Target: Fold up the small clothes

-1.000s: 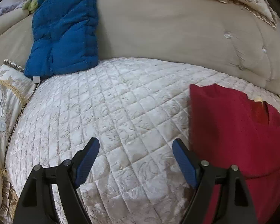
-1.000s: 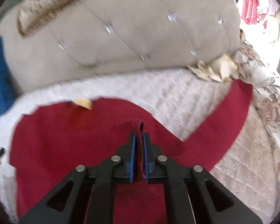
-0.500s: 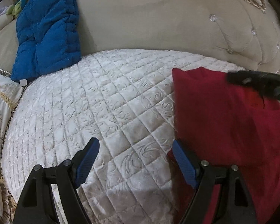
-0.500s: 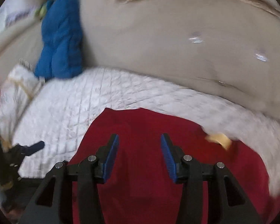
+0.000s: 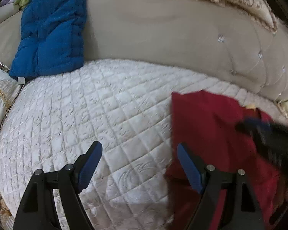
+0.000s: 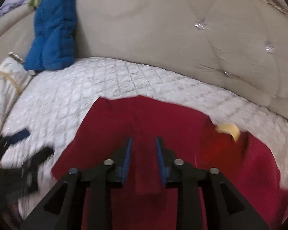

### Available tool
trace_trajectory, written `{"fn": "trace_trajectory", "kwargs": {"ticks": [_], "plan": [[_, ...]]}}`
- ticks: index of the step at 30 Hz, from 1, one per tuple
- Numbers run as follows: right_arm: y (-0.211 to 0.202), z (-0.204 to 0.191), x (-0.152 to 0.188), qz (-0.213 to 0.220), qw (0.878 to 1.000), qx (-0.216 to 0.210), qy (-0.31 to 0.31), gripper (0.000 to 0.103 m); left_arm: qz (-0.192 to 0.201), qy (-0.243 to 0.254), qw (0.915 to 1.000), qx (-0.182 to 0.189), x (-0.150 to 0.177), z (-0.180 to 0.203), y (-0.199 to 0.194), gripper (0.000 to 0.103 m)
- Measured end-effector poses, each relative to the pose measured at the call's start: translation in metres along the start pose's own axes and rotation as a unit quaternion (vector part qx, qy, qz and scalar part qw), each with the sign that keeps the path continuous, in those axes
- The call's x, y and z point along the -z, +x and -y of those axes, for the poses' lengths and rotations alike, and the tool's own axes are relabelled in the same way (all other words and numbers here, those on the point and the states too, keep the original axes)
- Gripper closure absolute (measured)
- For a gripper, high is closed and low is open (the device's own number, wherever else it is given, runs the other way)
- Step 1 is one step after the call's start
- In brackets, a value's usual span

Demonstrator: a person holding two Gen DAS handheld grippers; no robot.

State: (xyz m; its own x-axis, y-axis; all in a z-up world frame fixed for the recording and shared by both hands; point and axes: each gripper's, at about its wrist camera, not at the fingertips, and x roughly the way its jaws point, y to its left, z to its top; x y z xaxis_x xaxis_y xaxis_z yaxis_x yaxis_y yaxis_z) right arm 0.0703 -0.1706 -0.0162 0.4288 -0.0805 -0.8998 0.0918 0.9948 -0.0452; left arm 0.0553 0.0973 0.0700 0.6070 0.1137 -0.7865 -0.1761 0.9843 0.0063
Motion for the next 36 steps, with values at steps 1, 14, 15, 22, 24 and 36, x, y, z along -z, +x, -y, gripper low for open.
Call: {"fn": "trace_trajectory", "kwargs": {"ticks": [1, 14, 15, 22, 24, 36], "plan": [[-0.008, 0.001, 0.008, -0.001, 1.000, 0.000, 0.001, 0.096, 0.003, 0.001, 1.0000, 0.003, -0.001, 0.003, -0.002, 0.019], [-0.045, 0.037, 0.070, -0.008, 0.997, 0.059, 0.052, 0.087, 0.001, 0.025, 0.9979, 0.060, 0.003, 0.037, 0.004, 0.017], [-0.042, 0.045, 0.073, -0.016, 0.995, 0.077, 0.064, 0.086, -0.006, 0.033, 0.9975, 0.062, 0.004, 0.041, 0.007, 0.012], [-0.055, 0.074, 0.078, -0.022, 0.993, 0.047, 0.106, 0.085, -0.052, 0.073, 0.9950, 0.044, 0.018, 0.060, 0.031, 0.011], [-0.068, 0.086, 0.079, -0.004, 0.991, 0.055, 0.121, 0.085, -0.042, 0.071, 0.9957, 0.043, 0.016, 0.059, 0.025, 0.011], [-0.133, 0.239, 0.093, 0.042, 0.947, 0.164, 0.274, 0.076, -0.018, 0.038, 0.9979, 0.050, 0.010, 0.046, 0.010, 0.011]]}}
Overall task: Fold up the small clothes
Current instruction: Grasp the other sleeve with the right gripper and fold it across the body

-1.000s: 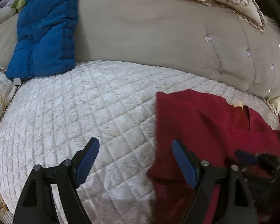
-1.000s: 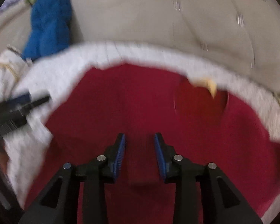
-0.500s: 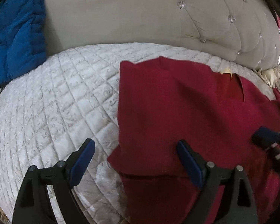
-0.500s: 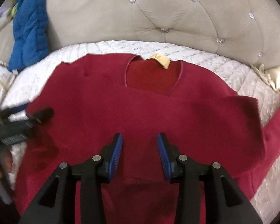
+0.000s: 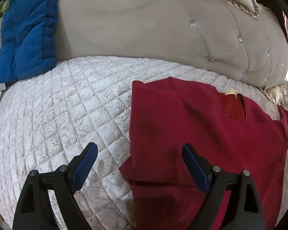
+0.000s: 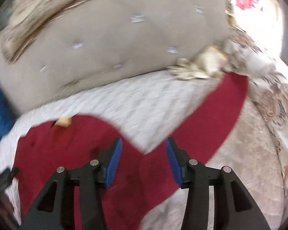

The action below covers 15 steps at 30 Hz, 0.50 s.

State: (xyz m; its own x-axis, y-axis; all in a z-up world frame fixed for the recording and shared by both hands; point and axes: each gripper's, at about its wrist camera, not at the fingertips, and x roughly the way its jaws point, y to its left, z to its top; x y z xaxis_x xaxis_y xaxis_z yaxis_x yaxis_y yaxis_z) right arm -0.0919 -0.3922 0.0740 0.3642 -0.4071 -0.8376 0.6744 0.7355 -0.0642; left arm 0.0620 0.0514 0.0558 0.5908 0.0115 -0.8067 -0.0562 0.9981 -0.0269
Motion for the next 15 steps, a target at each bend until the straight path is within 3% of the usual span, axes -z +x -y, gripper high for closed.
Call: {"fn": "trace_trajectory", "kwargs": {"ticks": [6, 9, 11, 15], "plan": [[0.046, 0.032, -0.025, -0.061, 0.996, 0.060, 0.032, 0.076, -0.001, 0.012, 0.9999, -0.009, 0.000, 0.005, 0.005, 0.011], [0.053, 0.038, -0.019, -0.060, 0.996, 0.055, 0.036, 0.076, -0.002, 0.016, 0.9998, -0.009, 0.001, 0.005, 0.006, 0.011], [0.053, 0.032, -0.010, -0.057, 0.995, 0.076, -0.009, 0.102, -0.001, 0.020, 0.9998, -0.008, 0.002, 0.006, 0.005, 0.011], [0.022, 0.036, 0.007, -0.032, 0.995, 0.092, -0.032, 0.103, 0.001, 0.018, 0.9998, -0.005, 0.002, 0.005, 0.003, 0.011]]}}
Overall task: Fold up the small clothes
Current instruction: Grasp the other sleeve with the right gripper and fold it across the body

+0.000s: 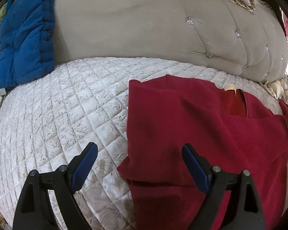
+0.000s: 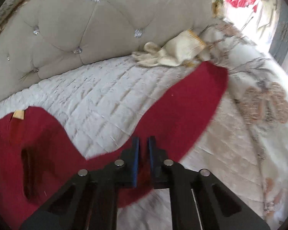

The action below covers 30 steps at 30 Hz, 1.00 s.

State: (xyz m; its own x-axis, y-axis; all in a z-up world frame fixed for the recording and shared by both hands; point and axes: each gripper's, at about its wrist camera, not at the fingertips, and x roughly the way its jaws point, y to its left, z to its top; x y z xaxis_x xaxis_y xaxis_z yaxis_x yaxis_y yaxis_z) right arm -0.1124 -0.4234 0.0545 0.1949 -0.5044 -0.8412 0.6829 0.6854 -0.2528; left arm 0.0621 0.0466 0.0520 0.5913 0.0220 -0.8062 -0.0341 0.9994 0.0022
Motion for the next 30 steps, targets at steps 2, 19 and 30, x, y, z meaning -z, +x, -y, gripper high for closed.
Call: {"fn": "trace_trajectory", "kwargs": {"ticks": [2, 19, 30], "plan": [[-0.011, 0.017, 0.010, 0.006, 1.000, -0.021, 0.022, 0.103, 0.001, -0.002, 1.0000, 0.002, 0.000, -0.001, -0.001, 0.011], [0.010, 0.109, -0.050, 0.041, 0.968, -0.083, 0.234, 0.065, -0.010, 0.007, 0.9999, -0.007, 0.002, 0.005, 0.008, 0.011], [-0.056, 0.147, -0.006, 0.110, 0.966, -0.094, 0.216, 0.103, -0.005, 0.005, 1.0000, -0.002, 0.001, 0.005, 0.005, 0.011]]}}
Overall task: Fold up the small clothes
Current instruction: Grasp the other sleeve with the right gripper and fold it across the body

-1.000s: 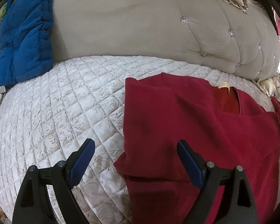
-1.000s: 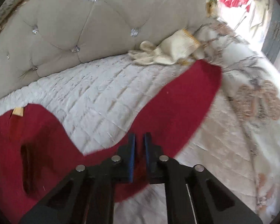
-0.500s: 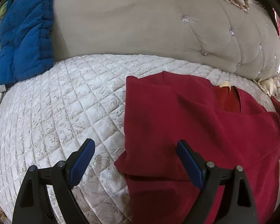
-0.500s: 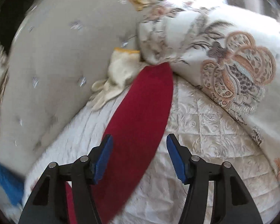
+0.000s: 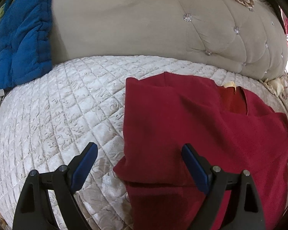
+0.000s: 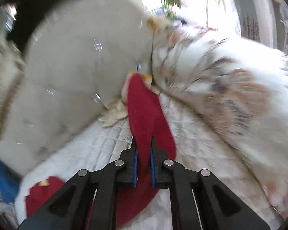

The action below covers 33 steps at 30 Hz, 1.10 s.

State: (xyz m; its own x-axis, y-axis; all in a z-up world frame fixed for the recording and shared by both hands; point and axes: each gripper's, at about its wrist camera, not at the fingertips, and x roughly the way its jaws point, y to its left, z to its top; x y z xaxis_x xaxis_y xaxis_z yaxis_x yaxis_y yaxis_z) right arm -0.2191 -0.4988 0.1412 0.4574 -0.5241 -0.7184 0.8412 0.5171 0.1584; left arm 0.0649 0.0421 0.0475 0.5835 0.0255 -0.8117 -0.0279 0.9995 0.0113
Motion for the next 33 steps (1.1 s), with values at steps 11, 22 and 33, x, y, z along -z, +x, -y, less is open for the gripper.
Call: {"fn": "trace_trajectory", "kwargs": {"ticks": [11, 22, 33], "plan": [[-0.066, 0.111, 0.044, -0.035, 0.996, 0.048, 0.068, 0.079, 0.010, -0.008, 0.9999, 0.000, 0.001, -0.001, -0.009, 0.011], [-0.051, -0.055, 0.074, -0.084, 0.936, -0.063, -0.335, 0.064, 0.005, 0.002, 1.0000, 0.001, 0.002, 0.003, -0.005, 0.011], [-0.019, -0.073, 0.047, -0.174, 0.921, -0.147, -0.317, 0.103, 0.011, -0.013, 0.9998, 0.006, -0.001, -0.002, -0.010, 0.011]]}}
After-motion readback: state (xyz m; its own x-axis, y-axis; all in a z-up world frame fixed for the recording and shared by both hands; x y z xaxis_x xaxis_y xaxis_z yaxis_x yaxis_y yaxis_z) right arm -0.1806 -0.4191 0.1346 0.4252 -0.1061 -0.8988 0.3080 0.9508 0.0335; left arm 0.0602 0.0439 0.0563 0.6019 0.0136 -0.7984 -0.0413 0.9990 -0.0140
